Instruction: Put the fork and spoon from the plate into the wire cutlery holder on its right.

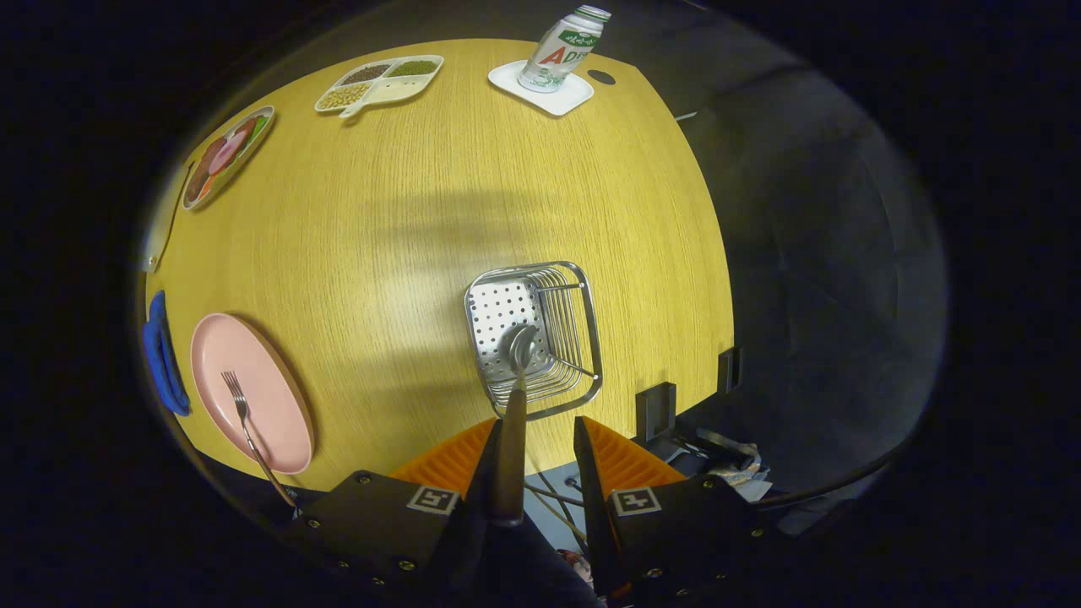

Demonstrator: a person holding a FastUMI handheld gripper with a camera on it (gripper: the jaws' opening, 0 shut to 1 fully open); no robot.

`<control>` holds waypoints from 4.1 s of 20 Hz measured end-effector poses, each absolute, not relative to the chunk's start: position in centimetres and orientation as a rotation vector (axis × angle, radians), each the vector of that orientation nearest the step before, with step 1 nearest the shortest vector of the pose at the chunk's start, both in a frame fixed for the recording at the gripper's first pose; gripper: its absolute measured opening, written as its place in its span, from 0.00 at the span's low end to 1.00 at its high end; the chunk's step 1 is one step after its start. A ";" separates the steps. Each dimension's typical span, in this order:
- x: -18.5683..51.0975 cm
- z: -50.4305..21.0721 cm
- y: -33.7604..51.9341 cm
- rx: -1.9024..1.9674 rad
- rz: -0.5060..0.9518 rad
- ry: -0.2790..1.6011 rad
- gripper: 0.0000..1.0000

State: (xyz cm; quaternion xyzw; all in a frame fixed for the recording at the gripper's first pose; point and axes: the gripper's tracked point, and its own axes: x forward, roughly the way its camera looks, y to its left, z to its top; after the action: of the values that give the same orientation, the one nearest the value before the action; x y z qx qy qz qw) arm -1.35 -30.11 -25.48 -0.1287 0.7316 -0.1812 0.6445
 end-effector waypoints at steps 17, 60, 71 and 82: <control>-0.2 -22.8 -25.1 -0.368 -0.364 1.530 0.57; -13.8 -34.6 0.5 -0.504 0.112 1.631 0.57; -15.9 -37.8 0.3 -0.431 0.062 1.659 0.57; -16.8 -37.7 -0.1 -0.460 0.068 1.673 0.11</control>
State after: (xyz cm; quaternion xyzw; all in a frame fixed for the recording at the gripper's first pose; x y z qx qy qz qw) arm -16.76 -0.11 -37.66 -0.2022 0.7353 0.0300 0.6462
